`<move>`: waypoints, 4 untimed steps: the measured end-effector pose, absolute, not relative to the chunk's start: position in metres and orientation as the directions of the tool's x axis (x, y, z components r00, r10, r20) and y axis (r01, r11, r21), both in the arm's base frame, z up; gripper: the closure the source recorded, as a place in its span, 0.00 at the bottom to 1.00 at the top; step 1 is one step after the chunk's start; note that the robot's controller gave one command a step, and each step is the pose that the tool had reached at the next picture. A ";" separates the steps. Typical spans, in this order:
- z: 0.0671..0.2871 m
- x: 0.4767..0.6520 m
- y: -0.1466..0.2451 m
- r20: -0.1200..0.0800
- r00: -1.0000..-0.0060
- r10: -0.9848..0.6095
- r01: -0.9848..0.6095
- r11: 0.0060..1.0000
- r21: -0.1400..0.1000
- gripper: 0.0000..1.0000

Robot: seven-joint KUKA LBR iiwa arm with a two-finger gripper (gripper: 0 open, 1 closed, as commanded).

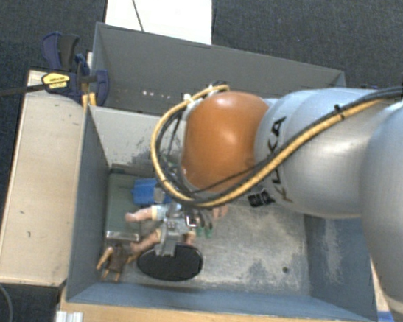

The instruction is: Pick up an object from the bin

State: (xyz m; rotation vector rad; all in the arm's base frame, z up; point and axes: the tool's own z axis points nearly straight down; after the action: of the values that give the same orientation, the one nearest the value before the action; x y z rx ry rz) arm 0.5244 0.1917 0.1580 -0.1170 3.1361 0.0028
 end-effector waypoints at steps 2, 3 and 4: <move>0.123 0.588 0.195 -0.002 -0.998 0.057 0.057 0.998 0.001 0.00; 0.123 0.588 0.195 -0.002 -0.998 0.059 0.059 0.998 0.001 0.00; 0.088 0.568 0.187 -0.026 -0.999 0.029 0.029 0.999 0.013 0.00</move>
Offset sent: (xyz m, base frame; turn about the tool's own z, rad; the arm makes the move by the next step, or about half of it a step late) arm 0.0000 0.0000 0.0000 0.0000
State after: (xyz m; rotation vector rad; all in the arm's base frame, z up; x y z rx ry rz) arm 0.5681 0.1872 0.0879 0.0456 3.1148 0.0198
